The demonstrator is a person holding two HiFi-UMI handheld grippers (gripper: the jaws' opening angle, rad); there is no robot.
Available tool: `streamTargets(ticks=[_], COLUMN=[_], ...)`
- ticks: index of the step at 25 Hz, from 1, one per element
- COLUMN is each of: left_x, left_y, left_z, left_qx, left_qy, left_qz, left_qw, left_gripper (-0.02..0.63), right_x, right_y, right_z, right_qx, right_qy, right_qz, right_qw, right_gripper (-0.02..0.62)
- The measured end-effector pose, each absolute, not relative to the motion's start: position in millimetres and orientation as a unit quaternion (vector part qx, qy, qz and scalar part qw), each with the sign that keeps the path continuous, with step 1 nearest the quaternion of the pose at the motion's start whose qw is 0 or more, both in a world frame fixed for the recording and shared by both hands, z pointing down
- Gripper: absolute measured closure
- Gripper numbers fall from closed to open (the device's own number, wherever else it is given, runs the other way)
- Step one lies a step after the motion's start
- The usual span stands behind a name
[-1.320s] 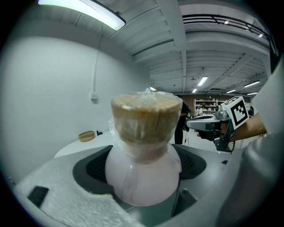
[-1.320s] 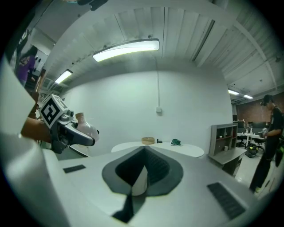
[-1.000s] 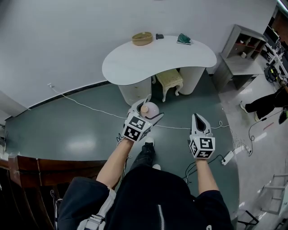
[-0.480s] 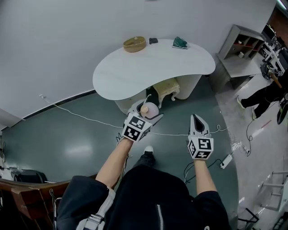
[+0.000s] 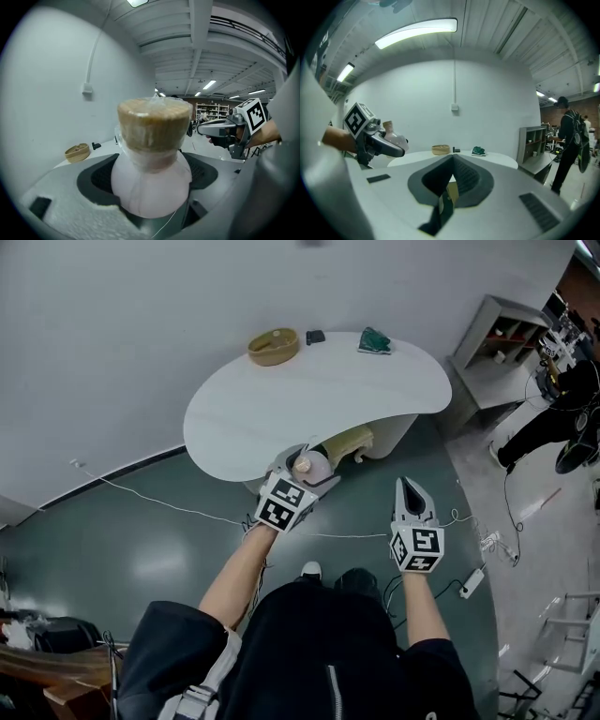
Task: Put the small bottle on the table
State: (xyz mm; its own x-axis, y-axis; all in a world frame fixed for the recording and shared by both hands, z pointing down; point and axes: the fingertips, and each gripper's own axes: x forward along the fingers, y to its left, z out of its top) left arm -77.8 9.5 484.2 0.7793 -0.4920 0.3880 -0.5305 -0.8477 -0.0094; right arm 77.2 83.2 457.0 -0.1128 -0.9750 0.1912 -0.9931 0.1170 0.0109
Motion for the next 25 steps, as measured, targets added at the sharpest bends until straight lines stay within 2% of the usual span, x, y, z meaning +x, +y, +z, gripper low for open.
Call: streamTargets(ticks=[13, 25], left_x=[-67, -21], left_y=[-80, -225], left_z=[503, 508], left_qx=[0.936, 0.913], left_qy=[-0.285, -0.341], left_qz=[0.198, 0.213], left_qw=[0.058, 0.073], left_gripper=[0.195, 0.195], right_x=[95, 151], right_y=[-20, -199], right_z=[481, 493], right_qx=[0.654, 0.605], right_qy=[-0.749, -0.787], right_qz=[0.071, 0.081], right_qw=[0.077, 0.087], right_gripper=[0.594, 0.594])
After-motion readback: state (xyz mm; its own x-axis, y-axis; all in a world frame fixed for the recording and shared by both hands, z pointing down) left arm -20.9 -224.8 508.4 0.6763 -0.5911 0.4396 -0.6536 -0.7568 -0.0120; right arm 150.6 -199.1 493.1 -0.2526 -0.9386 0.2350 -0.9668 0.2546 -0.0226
